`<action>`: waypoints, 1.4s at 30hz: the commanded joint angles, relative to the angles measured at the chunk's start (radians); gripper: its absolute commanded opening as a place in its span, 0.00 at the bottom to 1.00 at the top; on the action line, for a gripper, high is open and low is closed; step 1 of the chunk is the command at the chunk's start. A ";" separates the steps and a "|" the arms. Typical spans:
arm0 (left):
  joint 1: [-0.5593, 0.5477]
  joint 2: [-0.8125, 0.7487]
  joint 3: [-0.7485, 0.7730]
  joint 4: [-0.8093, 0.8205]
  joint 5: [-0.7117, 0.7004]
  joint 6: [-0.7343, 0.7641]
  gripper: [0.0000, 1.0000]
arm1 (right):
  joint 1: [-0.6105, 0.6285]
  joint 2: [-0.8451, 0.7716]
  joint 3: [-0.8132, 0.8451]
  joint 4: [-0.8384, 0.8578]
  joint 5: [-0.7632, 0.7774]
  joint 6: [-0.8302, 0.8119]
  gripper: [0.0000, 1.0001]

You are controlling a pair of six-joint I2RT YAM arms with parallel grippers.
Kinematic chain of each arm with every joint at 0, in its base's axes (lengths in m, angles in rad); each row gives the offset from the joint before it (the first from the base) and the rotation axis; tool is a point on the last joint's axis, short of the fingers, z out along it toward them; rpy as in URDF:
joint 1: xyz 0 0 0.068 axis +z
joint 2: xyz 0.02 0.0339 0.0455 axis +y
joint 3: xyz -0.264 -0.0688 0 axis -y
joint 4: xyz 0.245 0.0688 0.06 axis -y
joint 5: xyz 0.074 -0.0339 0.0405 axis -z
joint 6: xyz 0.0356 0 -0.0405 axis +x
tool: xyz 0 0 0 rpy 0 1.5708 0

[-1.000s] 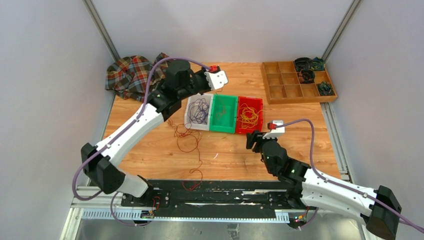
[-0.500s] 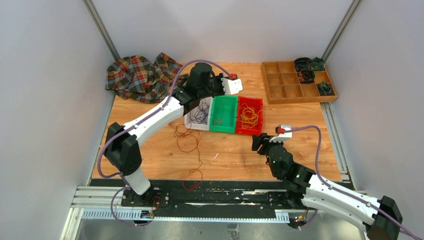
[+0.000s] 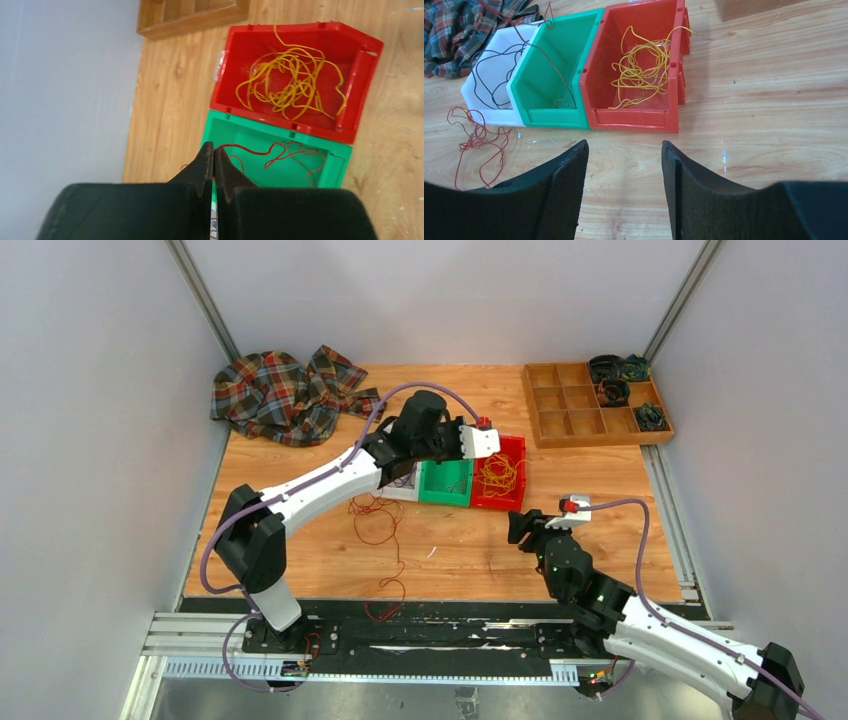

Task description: Untangle the cables

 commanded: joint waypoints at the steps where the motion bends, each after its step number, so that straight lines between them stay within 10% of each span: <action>1: -0.018 0.004 -0.010 -0.018 0.020 -0.064 0.01 | -0.015 -0.027 -0.027 0.014 0.006 0.033 0.55; 11: -0.017 0.056 0.114 -0.170 0.213 -0.270 0.01 | -0.022 -0.017 -0.026 0.014 0.000 0.043 0.55; 42: 0.052 0.394 0.162 -0.040 -0.171 0.042 0.01 | -0.062 0.014 -0.023 0.010 -0.032 0.073 0.54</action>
